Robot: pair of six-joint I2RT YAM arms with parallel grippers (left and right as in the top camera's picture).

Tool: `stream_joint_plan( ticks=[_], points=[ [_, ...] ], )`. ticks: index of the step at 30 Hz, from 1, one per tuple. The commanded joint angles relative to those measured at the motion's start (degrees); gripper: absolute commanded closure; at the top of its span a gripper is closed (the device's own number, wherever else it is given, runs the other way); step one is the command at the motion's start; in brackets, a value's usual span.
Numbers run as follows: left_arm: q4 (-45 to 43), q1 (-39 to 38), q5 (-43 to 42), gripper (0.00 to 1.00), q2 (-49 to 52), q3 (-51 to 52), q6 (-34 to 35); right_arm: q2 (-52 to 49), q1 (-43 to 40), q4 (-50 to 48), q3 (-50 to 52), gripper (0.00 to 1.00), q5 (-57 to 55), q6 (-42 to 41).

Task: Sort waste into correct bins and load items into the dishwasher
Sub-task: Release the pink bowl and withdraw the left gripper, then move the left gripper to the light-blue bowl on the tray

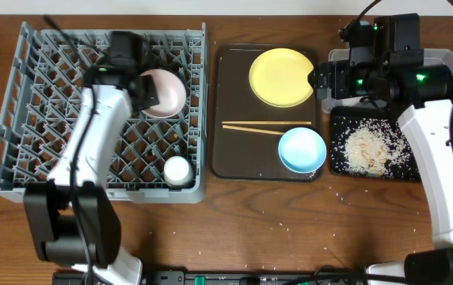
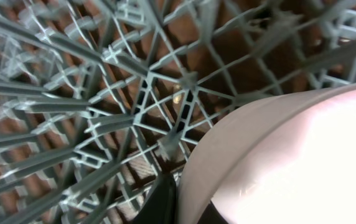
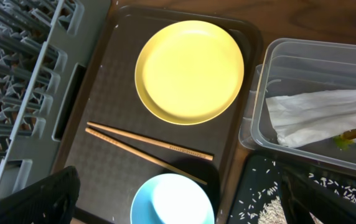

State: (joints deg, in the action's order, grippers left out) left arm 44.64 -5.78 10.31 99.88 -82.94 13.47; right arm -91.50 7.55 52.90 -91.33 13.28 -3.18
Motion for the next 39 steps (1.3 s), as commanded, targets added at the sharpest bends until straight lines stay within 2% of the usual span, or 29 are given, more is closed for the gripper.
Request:
stream_joint_plan(
  ticks=[1, 13, 18, 24, 32, 37, 39],
  points=[
    [1.0, -5.8, 15.8, 0.93, -2.1, 0.0, 0.3, -0.3, 0.0, 0.1, -0.7, 0.01, 0.3, 0.1],
    [3.8, -21.8, 55.5, 0.93, -1.3, 1.5, 11.2, -0.3, 0.0, 0.1, -0.7, 0.01, 0.3, 0.1],
    [4.0, -26.9, 65.0, 0.93, -0.3, 2.3, 11.5, -0.3, 0.0, 0.1, -0.7, 0.01, 0.3, 0.1],
    [6.2, -28.3, 70.0, 0.93, 4.2, 2.9, 11.0, -0.3, 0.0, 0.1, -0.7, 0.01, 0.3, 0.1],
    [7.6, -27.0, 69.6, 0.93, 8.5, 2.9, 11.2, -0.3, 0.0, 0.1, -0.7, 0.01, 0.3, 0.1],
    [13.1, -26.0, 67.2, 0.93, 8.6, 3.9, 19.2, -0.3, 0.0, 0.1, -0.7, 0.01, 0.3, 0.1],
    [13.6, -25.2, 66.7, 0.93, 8.6, 5.3, 20.3, -0.3, 0.0, 0.1, -0.7, 0.01, 0.3, 0.1]
  ],
)
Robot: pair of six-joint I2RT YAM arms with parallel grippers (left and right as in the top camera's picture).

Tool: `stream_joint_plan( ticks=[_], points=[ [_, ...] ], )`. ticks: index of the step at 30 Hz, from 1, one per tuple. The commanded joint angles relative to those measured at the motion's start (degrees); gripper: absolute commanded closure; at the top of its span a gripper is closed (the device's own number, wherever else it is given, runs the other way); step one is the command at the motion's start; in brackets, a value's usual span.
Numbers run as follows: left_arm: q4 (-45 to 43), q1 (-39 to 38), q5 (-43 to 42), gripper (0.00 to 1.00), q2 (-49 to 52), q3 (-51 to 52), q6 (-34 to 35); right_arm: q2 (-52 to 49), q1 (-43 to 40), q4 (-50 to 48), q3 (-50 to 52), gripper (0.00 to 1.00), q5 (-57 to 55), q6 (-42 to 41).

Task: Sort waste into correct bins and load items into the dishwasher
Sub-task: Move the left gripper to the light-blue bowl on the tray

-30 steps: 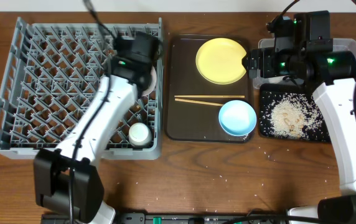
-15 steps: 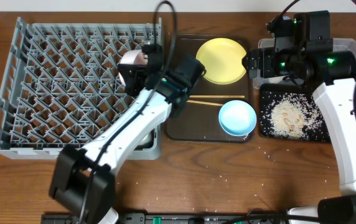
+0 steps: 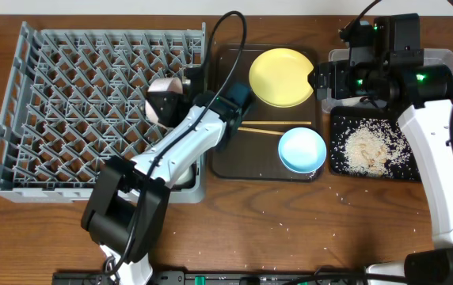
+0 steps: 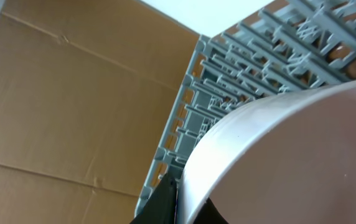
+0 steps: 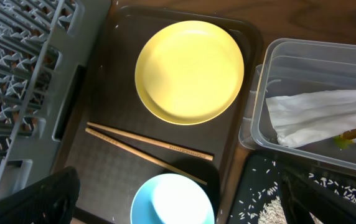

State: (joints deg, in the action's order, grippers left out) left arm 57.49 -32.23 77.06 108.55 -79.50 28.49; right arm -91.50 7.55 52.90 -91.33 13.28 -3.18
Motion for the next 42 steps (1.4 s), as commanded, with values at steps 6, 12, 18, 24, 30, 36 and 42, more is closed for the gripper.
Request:
stream_joint_plan(
  ticks=[6, 12, 18, 24, 30, 36, 42],
  points=[
    [0.5, 1.3, -3.0, 0.93, 0.0, 4.0, 5.4, -0.3, 0.0, 0.1, -0.7, 0.01, 0.3, 0.1],
    [0.5, 1.3, -6.0, 0.91, 0.0, 5.1, 6.1, -0.3, 0.0, 0.1, -0.7, 0.01, 0.3, 0.1],
    [0.9, 0.1, -13.8, 0.83, 0.0, 5.1, 5.9, -0.3, 0.0, 0.1, -0.7, 0.01, 0.3, 0.1],
    [1.0, -1.5, -14.8, 0.75, 0.0, 4.8, 3.7, -0.3, 0.0, 0.1, -0.7, 0.01, 0.3, 0.1],
    [4.8, -4.6, -17.9, 0.57, -0.1, 2.5, 2.6, -0.3, 0.0, 0.1, -0.7, 0.01, 0.3, 0.1],
    [5.5, -5.1, -26.5, 0.4, -1.1, 0.0, 2.6, -0.3, 0.0, 0.1, -0.7, 0.01, 0.3, 0.1],
    [5.4, -5.1, -33.2, 0.32, -4.0, -4.2, 0.7, -0.3, 0.0, 0.1, -0.7, 0.01, 0.3, 0.1]
  ],
)
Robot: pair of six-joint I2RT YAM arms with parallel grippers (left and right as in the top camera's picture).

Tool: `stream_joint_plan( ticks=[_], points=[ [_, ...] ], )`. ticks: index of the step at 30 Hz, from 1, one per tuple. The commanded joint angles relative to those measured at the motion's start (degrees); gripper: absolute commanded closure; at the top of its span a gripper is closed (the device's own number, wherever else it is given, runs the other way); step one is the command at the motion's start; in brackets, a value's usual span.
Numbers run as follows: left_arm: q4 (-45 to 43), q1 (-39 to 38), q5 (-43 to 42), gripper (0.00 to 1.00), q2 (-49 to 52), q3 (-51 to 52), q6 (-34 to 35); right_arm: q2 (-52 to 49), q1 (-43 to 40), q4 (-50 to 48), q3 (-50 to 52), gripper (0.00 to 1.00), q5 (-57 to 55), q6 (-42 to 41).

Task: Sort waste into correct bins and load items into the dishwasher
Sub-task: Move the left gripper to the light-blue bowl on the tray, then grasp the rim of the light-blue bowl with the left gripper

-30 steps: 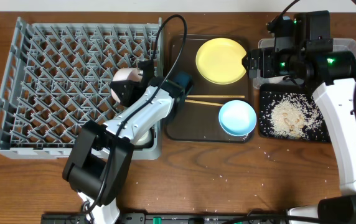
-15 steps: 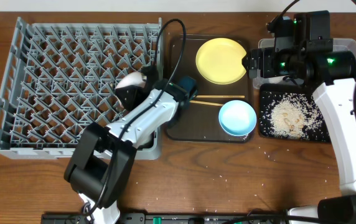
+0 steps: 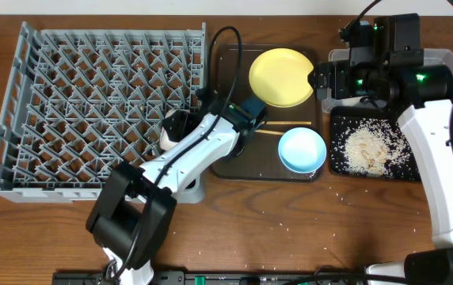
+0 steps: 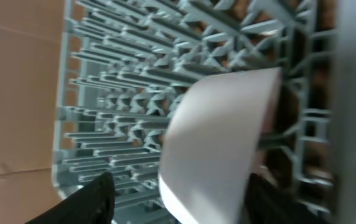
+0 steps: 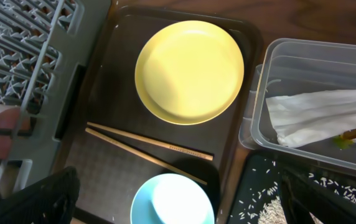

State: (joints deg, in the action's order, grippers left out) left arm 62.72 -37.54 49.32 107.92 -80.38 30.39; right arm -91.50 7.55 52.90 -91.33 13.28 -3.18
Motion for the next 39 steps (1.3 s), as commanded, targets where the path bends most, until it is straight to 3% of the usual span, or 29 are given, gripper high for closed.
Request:
stream_joint_plan(
  ticks=[1, 5, 8, 11, 15, 21, 29, 39],
  points=[
    [0.0, 0.2, -7.3, 0.31, -4.1, -4.3, -2.2, -0.3, 0.0, 0.1, -0.7, 0.01, 0.3, 0.1],
    [-1.4, 0.2, -15.4, 0.24, -6.8, -8.0, -2.5, -0.3, 0.0, 0.1, -0.7, 0.01, 0.3, 0.1],
    [-5.7, 0.2, -26.6, 0.23, -9.1, -8.5, -2.3, -0.3, 0.0, 0.1, -0.7, 0.01, 0.3, 0.1],
    [-9.1, 0.2, -39.4, 0.22, -9.8, -8.4, 2.2, -0.3, 0.0, 0.1, -0.7, 0.01, 0.3, 0.1],
    [-14.3, -0.8, -47.0, 0.25, -8.9, -5.6, 10.5, -0.3, 0.0, 0.1, -0.7, 0.01, 0.3, 0.1],
    [-22.8, -3.1, -49.7, 0.26, -7.0, 1.0, 18.8, -0.3, 0.0, 0.1, -0.7, 0.01, 0.3, 0.1],
    [-30.4, -3.7, -51.3, 0.26, -3.6, 3.7, 21.2, -0.3, 0.0, 0.1, -0.7, 0.01, 0.3, 0.1],
    [-37.0, -7.0, -49.1, 0.27, 2.0, 3.7, 19.0, -0.3, 0.0, 0.1, -0.7, 0.01, 0.3, 0.1]
  ],
)
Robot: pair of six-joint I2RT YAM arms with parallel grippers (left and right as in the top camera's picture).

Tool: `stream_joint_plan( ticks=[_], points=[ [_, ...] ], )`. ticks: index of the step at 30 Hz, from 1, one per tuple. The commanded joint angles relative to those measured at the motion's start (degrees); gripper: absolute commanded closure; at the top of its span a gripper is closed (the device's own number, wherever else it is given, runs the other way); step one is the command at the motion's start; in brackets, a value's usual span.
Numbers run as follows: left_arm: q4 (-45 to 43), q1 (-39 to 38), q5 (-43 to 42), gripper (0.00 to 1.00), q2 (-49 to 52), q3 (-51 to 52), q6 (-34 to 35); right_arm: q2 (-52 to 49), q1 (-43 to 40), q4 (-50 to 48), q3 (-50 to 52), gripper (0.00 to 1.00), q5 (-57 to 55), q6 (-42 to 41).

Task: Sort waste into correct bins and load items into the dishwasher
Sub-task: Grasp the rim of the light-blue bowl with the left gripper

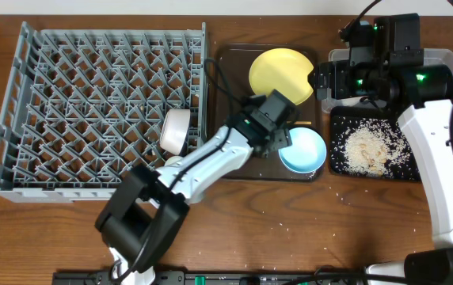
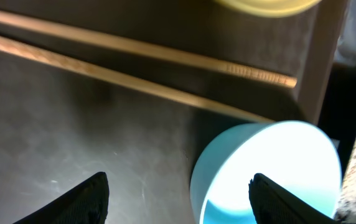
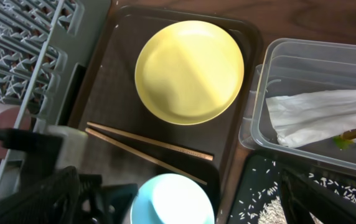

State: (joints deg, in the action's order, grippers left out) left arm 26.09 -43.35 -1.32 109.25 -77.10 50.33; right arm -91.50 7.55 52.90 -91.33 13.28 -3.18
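A pink bowl (image 1: 175,131) stands on its edge at the right side of the grey dish rack (image 1: 68,95). My left gripper (image 1: 280,136) is open low over the dark tray (image 1: 226,158). The left rim of the blue bowl (image 2: 271,171) lies between its fingers (image 2: 88,199). Two chopsticks (image 2: 134,62) lie just beyond it, and the yellow plate (image 1: 282,75) sits at the tray's far end. My right gripper (image 3: 184,202) hangs open and empty above the tray's right side.
A clear bin (image 3: 315,112) holding crumpled tissue stands right of the tray. In front of it is a black tray with spilled rice (image 1: 369,146). My left arm (image 1: 203,162) lies across the rack's right wall and the tray's near left corner.
My left gripper was open around the pink bowl in the rack's right front part. It is now over the tray at the blue bowl, and the pink bowl stays standing in the rack.
My left gripper first held the pink bowl over the middle of the rack. Then it held the bowl on edge at the rack's right side. Then it was open with the bowl set lower in the rack. Now it is at the blue bowl. The right arm stayed still.
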Motion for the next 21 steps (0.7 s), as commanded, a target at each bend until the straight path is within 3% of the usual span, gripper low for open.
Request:
stream_joint_plan(
  ticks=[1, 7, 10, 16, 21],
  points=[
    [-0.3, -1.2, 1.5, 0.27, 1.0, 0.4, -0.9, -0.3, 0.0, 0.1, -0.7, 0.01, 0.3, 0.1],
    [-1.0, -1.2, -0.2, 0.27, 4.4, 0.4, -0.5, -0.2, -0.3, -4.3, -0.8, 0.01, -1.4, -0.3],
    [-2.0, -1.2, -1.5, 0.27, 5.8, 0.4, -0.5, 1.0, -2.5, -7.0, -1.0, 0.01, -2.5, -4.7],
    [-2.8, -1.2, -1.7, 0.28, 6.5, 0.4, -0.5, 5.9, -13.6, -10.0, -1.6, 0.01, -2.5, -12.5],
    [-3.9, -1.3, -1.7, 0.37, 6.6, 0.4, -0.5, 8.5, -23.5, -9.8, -1.6, 0.01, -2.3, -12.7]
  ],
)
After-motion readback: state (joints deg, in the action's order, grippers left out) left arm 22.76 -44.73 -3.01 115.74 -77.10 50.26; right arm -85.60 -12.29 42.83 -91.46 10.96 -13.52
